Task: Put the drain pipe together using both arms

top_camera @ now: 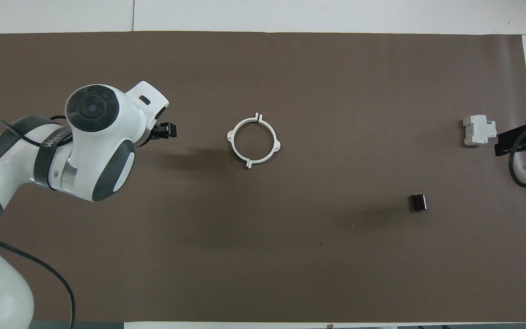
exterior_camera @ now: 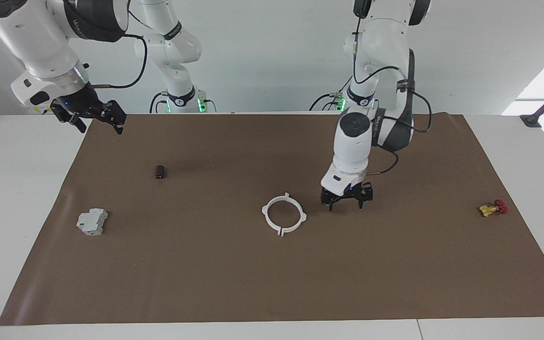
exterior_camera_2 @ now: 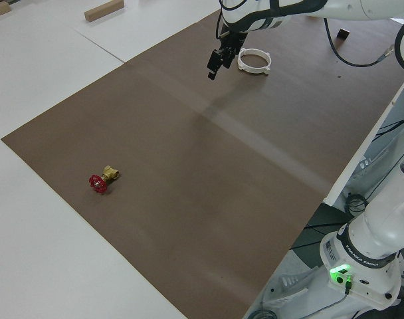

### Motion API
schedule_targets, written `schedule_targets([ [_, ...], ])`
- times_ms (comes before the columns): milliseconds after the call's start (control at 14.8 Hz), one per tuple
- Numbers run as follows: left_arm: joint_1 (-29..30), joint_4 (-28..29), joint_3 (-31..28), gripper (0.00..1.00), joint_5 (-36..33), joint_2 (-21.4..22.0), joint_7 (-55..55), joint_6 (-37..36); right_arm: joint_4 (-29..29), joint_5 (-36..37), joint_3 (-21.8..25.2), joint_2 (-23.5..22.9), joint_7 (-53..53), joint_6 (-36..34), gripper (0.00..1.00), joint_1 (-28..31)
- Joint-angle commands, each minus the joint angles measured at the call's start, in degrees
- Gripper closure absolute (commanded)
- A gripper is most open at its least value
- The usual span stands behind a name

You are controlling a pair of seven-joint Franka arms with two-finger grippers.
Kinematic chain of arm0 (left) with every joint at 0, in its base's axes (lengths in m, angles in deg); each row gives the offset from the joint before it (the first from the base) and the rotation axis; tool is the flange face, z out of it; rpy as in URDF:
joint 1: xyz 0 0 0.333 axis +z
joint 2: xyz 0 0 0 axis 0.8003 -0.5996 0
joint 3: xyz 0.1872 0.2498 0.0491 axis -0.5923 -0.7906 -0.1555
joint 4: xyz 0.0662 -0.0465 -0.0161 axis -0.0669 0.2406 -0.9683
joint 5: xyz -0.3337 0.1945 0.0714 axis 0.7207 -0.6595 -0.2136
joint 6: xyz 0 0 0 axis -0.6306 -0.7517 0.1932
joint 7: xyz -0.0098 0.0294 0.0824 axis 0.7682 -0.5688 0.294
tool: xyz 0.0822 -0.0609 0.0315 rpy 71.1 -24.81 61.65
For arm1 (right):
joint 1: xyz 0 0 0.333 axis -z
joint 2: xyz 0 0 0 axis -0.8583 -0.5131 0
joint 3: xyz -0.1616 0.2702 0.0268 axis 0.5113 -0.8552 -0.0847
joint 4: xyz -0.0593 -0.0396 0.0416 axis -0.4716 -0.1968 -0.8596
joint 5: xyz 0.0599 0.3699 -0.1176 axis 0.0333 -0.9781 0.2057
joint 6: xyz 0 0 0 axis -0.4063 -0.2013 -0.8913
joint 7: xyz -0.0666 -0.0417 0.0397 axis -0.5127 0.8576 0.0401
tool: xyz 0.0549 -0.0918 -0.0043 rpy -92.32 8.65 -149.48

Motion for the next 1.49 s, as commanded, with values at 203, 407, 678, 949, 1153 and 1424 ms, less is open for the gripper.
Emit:
schedule_targets([
  [203,11.4,1.9,0.5,0.00,7.3,7.3,15.2,-5.0,-0.1,-1.3,-0.1,0.7,2.4,0.4,0.00,0.6],
  [407,15.5,-3.4,-0.1,0.00,10.3,9.3,20.1,-12.8,0.0,-0.7,-0.3,0.7,5.0,0.9,0.00,0.2],
  [678,18.5,-14.5,-0.3,0.00,11.1,9.1,24.1,-26.3,0.6,-0.9,-0.4,0.6,5.2,1.0,0.00,0.2],
  [949,19.2,-21.0,-0.3,0.00,11.6,8.9,26.2,-34.8,0.8,-1.3,-0.4,0.5,5.0,0.3,0.00,0.6],
  [1153,19.2,-23.3,-0.2,0.00,11.5,9.1,26.2,-37.5,0.8,-1.5,-0.4,0.6,5.0,0.2,0.00,0.6],
  [1424,18.9,-22.1,0.2,0.00,11.4,10.4,25.9,-37.9,1.6,-1.5,-0.7,0.9,4.9,-0.2,0.00,-0.1],
])
